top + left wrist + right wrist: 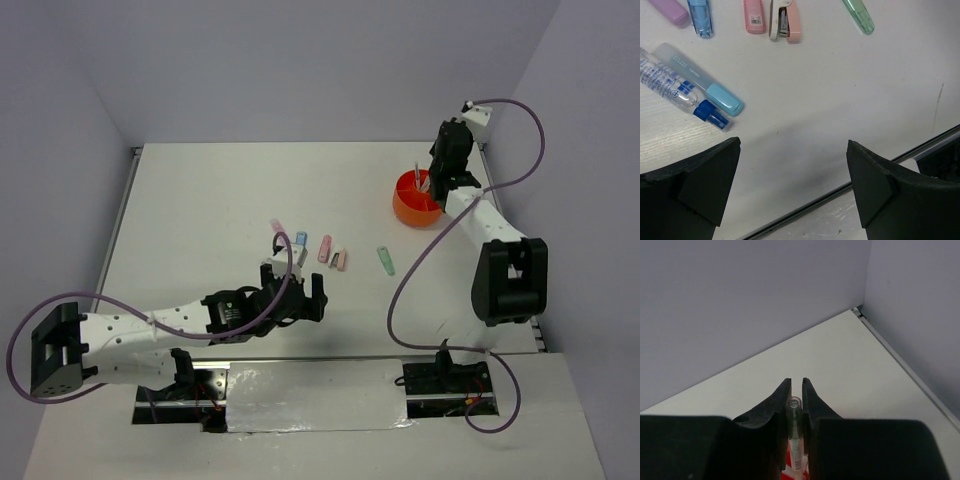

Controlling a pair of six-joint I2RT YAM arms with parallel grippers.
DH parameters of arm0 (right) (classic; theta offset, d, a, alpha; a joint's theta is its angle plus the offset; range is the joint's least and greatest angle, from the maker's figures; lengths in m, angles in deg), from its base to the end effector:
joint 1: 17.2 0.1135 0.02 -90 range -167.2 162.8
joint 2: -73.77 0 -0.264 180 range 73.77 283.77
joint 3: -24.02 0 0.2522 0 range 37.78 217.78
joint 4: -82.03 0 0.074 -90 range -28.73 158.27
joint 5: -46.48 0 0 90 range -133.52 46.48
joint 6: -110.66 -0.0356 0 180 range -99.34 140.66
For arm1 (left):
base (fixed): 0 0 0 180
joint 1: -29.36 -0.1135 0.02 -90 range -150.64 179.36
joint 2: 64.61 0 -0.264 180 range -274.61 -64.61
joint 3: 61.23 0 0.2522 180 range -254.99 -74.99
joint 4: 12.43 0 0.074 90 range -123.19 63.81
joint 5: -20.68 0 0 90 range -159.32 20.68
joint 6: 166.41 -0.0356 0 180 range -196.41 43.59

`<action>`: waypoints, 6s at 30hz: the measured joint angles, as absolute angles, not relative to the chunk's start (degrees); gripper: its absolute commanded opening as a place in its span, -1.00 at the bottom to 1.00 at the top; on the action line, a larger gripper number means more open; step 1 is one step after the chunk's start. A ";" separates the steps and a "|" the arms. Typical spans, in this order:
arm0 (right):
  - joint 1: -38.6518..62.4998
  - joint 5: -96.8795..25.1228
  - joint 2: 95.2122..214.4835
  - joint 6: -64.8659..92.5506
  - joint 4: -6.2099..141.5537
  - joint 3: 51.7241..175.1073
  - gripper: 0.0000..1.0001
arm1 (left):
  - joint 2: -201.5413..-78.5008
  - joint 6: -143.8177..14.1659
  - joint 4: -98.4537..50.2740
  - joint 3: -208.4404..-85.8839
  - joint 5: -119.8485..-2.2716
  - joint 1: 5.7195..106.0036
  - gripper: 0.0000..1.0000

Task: Sort the stationery into containers
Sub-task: Place the pen in the storage box, then pick up the stationery from the center of the board, then place the stationery in the storage box.

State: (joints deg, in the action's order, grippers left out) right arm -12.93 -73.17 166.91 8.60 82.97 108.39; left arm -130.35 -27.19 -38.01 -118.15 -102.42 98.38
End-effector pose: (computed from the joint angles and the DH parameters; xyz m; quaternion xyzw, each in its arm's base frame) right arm 0.3879 0.0113 0.3244 0.2173 0.7155 -0.1007 0.6563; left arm 0.1064 -0.2231 0.2569 0.0149 0.8581 -0.2544 0.4457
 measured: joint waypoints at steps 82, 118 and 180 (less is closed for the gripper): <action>-14.46 -32.47 105.58 -6.00 46.14 72.72 0.87 | -185.76 -24.72 -39.87 -157.32 -106.05 93.20 -1.00; 15.05 -30.13 124.22 -31.44 81.48 56.37 -1.00 | -145.82 -42.47 2.45 -112.69 -97.53 100.45 0.57; -16.75 -70.94 167.46 -6.48 73.85 99.36 0.25 | -119.86 -32.66 -51.45 -121.32 -103.21 89.94 0.99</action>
State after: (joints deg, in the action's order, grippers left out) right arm -16.75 -70.94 167.46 -6.48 73.85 99.36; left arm -119.86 -32.66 -51.45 -121.32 -103.21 89.94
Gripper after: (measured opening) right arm 0.601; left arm 0.993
